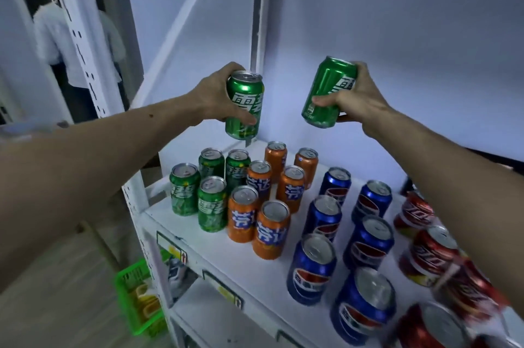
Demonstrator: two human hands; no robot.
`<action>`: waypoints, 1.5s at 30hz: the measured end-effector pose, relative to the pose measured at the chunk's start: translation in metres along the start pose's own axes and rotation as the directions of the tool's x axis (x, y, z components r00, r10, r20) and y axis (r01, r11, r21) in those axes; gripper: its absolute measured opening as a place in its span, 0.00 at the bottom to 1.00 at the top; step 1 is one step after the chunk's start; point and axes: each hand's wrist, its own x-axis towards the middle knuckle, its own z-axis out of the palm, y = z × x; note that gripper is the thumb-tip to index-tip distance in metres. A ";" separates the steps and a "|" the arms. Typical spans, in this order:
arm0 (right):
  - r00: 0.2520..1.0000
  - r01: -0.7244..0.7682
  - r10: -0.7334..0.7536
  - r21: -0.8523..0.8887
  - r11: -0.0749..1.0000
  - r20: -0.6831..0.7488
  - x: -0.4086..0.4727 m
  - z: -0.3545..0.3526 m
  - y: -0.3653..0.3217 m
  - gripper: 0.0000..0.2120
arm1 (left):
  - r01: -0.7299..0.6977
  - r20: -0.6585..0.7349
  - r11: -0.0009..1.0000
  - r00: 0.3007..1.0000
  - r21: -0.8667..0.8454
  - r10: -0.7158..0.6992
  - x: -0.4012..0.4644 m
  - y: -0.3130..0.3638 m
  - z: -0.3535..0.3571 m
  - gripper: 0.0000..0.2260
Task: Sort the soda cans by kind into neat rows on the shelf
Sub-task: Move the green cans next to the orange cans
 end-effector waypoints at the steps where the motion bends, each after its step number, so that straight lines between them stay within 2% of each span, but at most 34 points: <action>1: 1.000 -0.007 0.007 0.001 1.000 0.008 0.016 0.012 0.001 0.40 | 0.012 -0.003 1.000 1.000 -0.012 -0.012 0.012 -0.012 -0.003 0.35; 8: 0.997 -0.072 0.072 -0.010 0.997 -0.005 0.104 0.086 0.029 0.37 | 0.022 -0.001 0.998 1.000 -0.063 -0.022 0.085 -0.082 0.002 0.31; 12: 0.993 -0.112 0.110 -0.053 0.992 -0.040 0.136 0.119 0.055 0.34 | 0.075 0.003 0.996 0.997 -0.048 -0.075 0.122 -0.123 0.020 0.29; 15: 0.987 -0.161 0.158 -0.139 0.977 -0.037 0.152 0.136 0.076 0.33 | 0.120 0.060 0.992 0.991 0.049 -0.123 0.141 -0.154 0.033 0.29; 20: 0.970 -0.238 0.245 -0.258 0.936 -0.009 0.172 0.157 0.112 0.36 | 0.170 0.174 0.952 0.960 0.253 -0.218 0.158 -0.190 0.049 0.34; 26: 0.947 -0.208 0.306 -0.538 0.817 0.099 0.187 0.179 0.140 0.33 | 0.175 0.311 0.912 0.902 0.371 -0.300 0.163 -0.204 0.059 0.36; 30: 0.920 -0.200 0.363 -0.625 0.755 0.145 0.192 0.188 0.147 0.37 | 0.144 0.361 0.906 0.883 0.398 -0.299 0.163 -0.204 0.062 0.36; 34: 0.904 -0.180 0.389 -0.672 0.718 0.174 0.192 0.193 0.147 0.36 | 0.141 0.397 0.905 0.864 0.401 -0.311 0.163 -0.199 0.063 0.34; 40: 0.899 -0.167 0.403 -0.715 0.678 0.172 0.186 0.195 0.148 0.23 | 0.114 0.440 0.897 0.840 0.427 -0.317 0.161 -0.196 0.064 0.35; 42: 0.895 -0.175 0.413 -0.717 0.675 0.170 0.183 0.194 0.146 0.26 | 0.112 0.447 0.893 0.834 0.435 -0.323 0.160 -0.195 0.062 0.36; 45: 0.887 -0.174 0.425 -0.718 0.674 0.184 0.179 0.193 0.140 0.37 | 0.080 0.469 0.880 0.821 0.469 -0.324 0.159 -0.191 0.059 0.39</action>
